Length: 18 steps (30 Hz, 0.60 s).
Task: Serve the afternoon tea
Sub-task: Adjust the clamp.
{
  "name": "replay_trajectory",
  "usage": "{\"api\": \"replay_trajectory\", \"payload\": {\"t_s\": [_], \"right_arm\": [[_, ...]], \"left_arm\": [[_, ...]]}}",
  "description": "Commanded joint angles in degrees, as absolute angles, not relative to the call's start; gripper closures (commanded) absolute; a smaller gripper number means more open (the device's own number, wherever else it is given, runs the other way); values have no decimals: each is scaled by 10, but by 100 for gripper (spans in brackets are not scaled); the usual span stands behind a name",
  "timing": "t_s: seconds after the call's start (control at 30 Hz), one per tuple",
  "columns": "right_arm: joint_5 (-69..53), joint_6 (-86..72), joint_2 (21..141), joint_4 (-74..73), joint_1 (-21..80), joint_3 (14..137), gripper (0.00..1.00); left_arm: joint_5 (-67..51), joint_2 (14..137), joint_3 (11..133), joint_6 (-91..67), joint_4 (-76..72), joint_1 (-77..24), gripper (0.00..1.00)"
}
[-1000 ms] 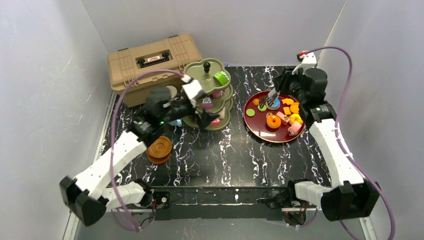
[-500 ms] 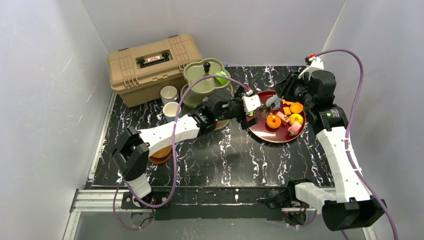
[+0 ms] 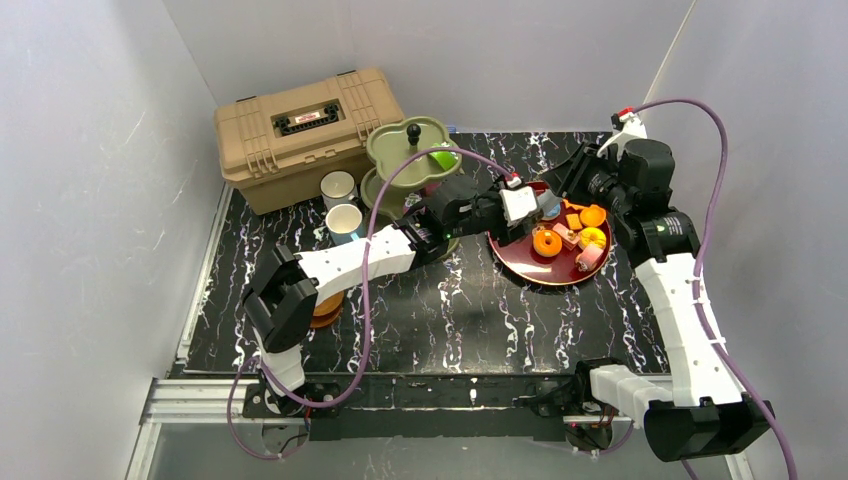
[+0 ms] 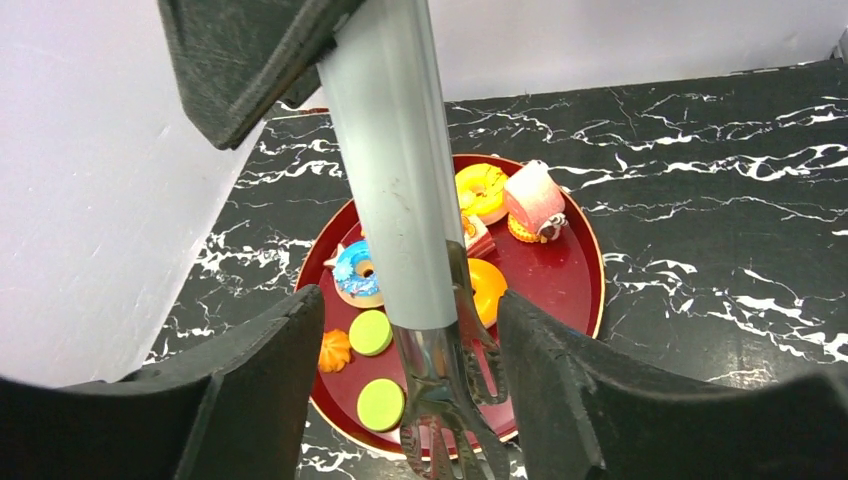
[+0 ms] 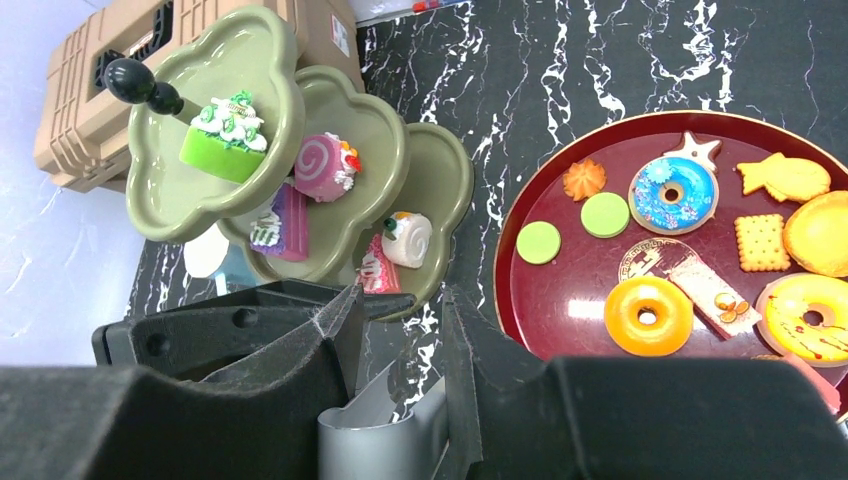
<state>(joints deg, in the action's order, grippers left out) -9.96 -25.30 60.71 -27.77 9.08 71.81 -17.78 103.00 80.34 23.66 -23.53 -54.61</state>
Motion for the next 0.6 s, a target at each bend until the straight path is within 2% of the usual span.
{"api": "replay_trajectory", "payload": {"t_s": [0.0,0.07,0.13,0.2,0.23,0.3,0.37,0.57], "right_arm": [[-111,-263,590,-263,91,749,99],[-117,-266,585,-254,91,744,99],[-121,-271,581,-249,91,739,99],[-123,-273,579,-249,91,735,98],[-125,-275,579,-250,91,733,91],[-127,-281,578,-250,91,725,69],[-136,-285,579,-250,91,716,54],[-161,-279,575,-259,91,693,33]], "left_arm": [[-188,1022,805,215,-229,-549,43],[-183,1021,802,208,-223,-549,53],[-179,1020,802,201,-221,-550,80],[-169,1020,805,188,-220,-549,94],[-166,1020,806,183,-220,-548,97],[-165,1017,806,171,-221,-546,98],[-159,1016,809,158,-221,-544,99],[-146,1023,837,116,-201,-533,100]]}}
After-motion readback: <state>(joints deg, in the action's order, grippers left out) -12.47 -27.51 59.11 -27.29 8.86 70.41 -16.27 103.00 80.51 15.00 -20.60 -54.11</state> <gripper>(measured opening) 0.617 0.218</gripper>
